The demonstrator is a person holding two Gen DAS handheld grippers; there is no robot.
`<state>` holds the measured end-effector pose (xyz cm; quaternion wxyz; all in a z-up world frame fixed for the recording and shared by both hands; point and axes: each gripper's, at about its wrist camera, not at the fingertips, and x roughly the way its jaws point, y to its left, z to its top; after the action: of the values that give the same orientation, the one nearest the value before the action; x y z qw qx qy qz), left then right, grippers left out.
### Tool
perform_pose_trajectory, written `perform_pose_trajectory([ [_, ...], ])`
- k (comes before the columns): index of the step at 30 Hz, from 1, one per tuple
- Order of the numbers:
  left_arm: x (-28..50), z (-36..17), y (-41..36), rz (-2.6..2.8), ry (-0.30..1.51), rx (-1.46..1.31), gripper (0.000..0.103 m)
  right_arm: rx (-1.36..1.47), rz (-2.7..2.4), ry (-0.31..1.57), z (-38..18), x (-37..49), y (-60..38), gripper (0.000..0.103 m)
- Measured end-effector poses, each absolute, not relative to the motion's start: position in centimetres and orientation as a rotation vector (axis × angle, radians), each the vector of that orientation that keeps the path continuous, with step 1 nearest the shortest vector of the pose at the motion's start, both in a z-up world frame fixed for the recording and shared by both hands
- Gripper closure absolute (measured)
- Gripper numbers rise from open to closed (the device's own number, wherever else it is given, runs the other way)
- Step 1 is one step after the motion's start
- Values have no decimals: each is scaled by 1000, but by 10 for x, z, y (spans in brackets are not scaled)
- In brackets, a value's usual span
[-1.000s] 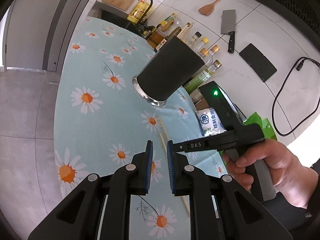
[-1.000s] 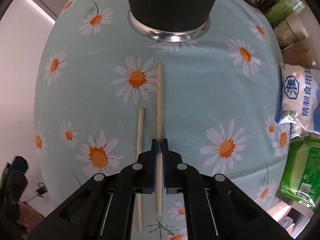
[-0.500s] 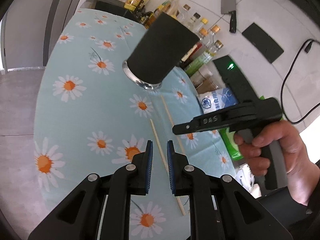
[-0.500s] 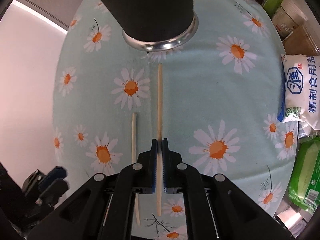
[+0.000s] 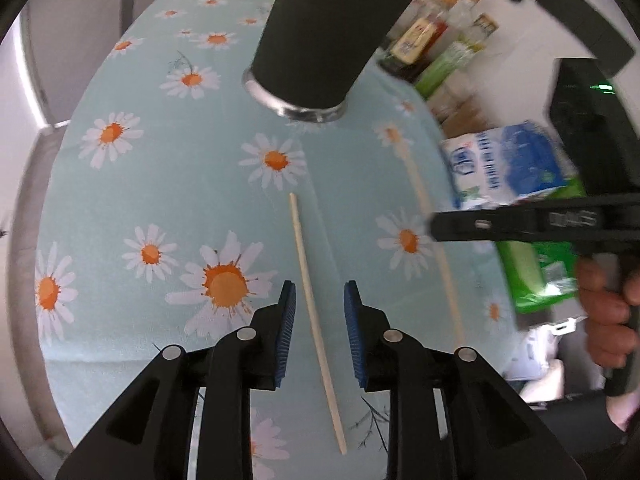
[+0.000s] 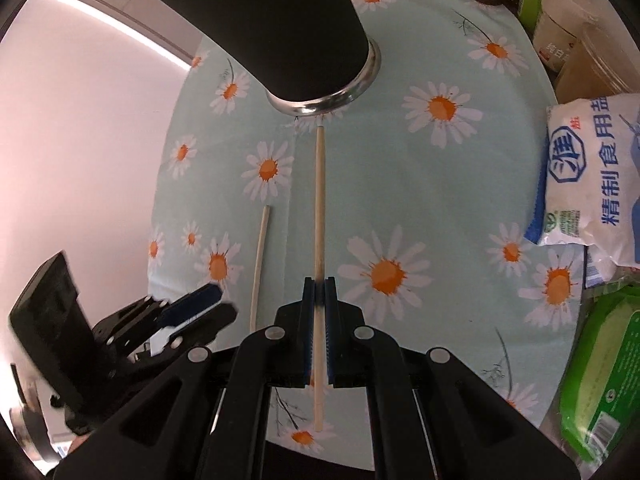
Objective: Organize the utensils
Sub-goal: 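Grasp a wooden chopstick with the right tool while the left tool grasps the other, then lift both chopsticks upright and carry them over the black holder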
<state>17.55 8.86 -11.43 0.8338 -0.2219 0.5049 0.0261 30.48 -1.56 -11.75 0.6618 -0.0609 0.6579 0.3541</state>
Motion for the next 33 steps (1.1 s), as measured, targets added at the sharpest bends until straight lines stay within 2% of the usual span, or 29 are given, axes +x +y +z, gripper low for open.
perform_pose_trajectory([
  [14,216,-133,60,257,1323,-349,82,-82,945,1498,-114,308,-59,97],
  [16,222,-133,55,257,1345,-346,87,-78,955,1496,-113,308,-61,97],
  [17,224,-133,53,269,1356,-327,94,-73,957,1496,-114,309,-61,97],
  [20,227,-133,53,285,1365,-332,99,-66,963,1495,-112,310,-64,97],
  [33,217,-129,76,220,1305,-449,99,-83,931,1481,-110,304,-51,97],
])
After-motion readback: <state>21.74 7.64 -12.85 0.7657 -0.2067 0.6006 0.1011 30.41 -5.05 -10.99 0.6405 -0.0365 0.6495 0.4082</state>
